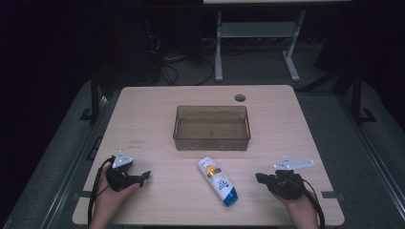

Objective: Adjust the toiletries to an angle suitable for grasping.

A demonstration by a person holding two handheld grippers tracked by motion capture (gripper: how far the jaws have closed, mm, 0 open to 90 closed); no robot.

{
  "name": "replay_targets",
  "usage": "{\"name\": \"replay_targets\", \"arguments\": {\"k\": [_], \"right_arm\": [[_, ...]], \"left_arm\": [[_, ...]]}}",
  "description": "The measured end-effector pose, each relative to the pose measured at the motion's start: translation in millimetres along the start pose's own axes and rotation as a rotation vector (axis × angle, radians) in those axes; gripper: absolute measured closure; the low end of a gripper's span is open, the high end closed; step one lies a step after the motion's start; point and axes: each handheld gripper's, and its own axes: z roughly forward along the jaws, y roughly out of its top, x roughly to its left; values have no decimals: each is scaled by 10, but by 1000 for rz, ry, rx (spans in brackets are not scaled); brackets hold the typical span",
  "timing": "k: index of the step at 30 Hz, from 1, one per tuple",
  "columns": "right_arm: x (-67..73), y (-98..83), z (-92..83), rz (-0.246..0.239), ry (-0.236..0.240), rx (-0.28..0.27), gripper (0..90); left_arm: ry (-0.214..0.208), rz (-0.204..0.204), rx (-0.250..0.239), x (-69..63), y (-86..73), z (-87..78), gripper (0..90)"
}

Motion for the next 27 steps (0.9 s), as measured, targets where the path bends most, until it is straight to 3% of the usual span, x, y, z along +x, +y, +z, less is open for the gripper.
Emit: {"name": "replay_targets", "arguments": {"k": [27], "right_arm": [[371, 102, 157, -65, 114, 0, 900]], "left_arm": [[0, 0, 0, 0, 0, 0, 129]]}}
